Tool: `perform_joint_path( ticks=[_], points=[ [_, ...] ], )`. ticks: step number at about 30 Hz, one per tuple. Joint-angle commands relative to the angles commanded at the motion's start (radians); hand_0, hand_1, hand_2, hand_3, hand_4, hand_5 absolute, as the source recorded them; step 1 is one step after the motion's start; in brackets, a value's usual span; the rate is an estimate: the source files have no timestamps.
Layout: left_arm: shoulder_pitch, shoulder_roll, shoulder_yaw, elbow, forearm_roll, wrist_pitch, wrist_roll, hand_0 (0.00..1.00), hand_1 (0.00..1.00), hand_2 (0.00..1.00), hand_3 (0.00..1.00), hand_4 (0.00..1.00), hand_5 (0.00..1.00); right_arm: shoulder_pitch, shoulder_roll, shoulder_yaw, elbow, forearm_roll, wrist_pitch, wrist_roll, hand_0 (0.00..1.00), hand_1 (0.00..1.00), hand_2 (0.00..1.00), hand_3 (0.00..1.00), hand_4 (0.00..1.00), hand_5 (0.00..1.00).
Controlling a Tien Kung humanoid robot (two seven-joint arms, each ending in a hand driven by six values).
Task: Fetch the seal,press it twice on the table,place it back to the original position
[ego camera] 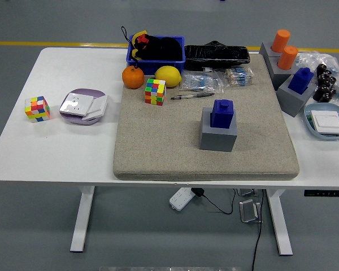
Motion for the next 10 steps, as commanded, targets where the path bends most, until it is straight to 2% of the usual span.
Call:
perform_joint_path(
  ticks=[10],
  points=[
    [0.002, -0.002, 0.002, 0.004, -0.007, -0.001, 0.001, 0.806, 0.815, 0.79, 0.84, 0.789, 0.408, 0.0, 0.001, -0.005, 0.0, 0.002, -0.001, 0.002, 0.861, 0.768, 0.711, 0.703, 0.808, 0.266]
  ],
)
